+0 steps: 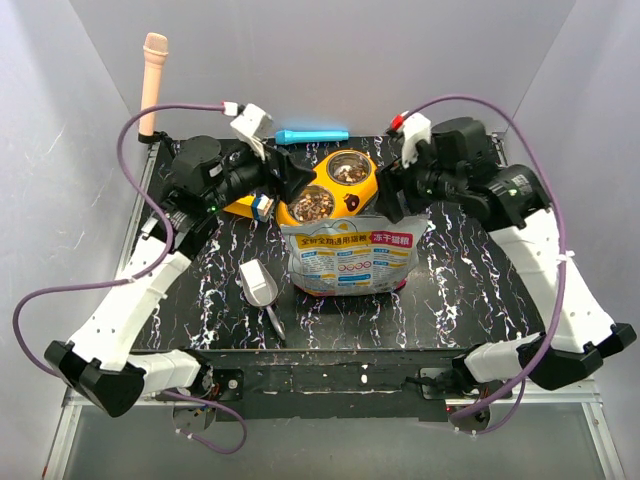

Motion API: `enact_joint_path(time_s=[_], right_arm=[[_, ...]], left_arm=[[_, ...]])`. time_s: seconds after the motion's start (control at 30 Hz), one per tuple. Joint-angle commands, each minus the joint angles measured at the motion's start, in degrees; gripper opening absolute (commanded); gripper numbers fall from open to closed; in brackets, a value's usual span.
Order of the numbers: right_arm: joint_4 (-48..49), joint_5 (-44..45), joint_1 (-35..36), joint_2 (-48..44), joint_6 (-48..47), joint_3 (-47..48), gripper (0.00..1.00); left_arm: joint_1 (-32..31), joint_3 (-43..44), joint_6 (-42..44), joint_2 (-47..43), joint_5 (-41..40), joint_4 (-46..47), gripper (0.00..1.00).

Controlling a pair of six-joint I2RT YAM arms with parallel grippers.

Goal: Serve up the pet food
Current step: Reset both arms

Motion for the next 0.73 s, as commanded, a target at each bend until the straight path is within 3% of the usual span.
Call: enact_joint_path(time_s=[0.0, 0.13, 0.2, 0.37, 0.5, 0.7], right_arm=[[-6.57, 14.76, 0.17, -0.75, 10.32, 10.92, 0.86], [-10.36, 27.58, 0.17, -3.9, 17.26, 13.58, 0.88], [-10.19, 34.44, 0.26, -7.84, 20.34, 11.57, 0.89], [-7.48, 45.88, 0.17, -17.16, 19.14, 7.26, 0.9], [-2.02, 50.64, 0.17, -23.59, 15.8, 4.44, 0.9], [-2.63, 54.43, 0.17, -22.55, 13.77, 6.2, 0.91]], left_arm=[[0.14, 5.52, -10.3, -2.61, -13.91, -0.66, 0.98], [0.14, 14.21, -12.06, -0.77, -21.21, -9.44, 0.98], [0.14, 18.0, -12.41, -0.32, -29.02, -13.49, 0.98], [0.14, 21.53, -9.17, -3.21, -39.76, -15.09, 0.98], [0.14, 21.44, -5.22, -6.29, -43.11, -13.51, 0.98], [0.14, 24.34, -2.49, -5.86, -44.26, -15.44, 0.98]])
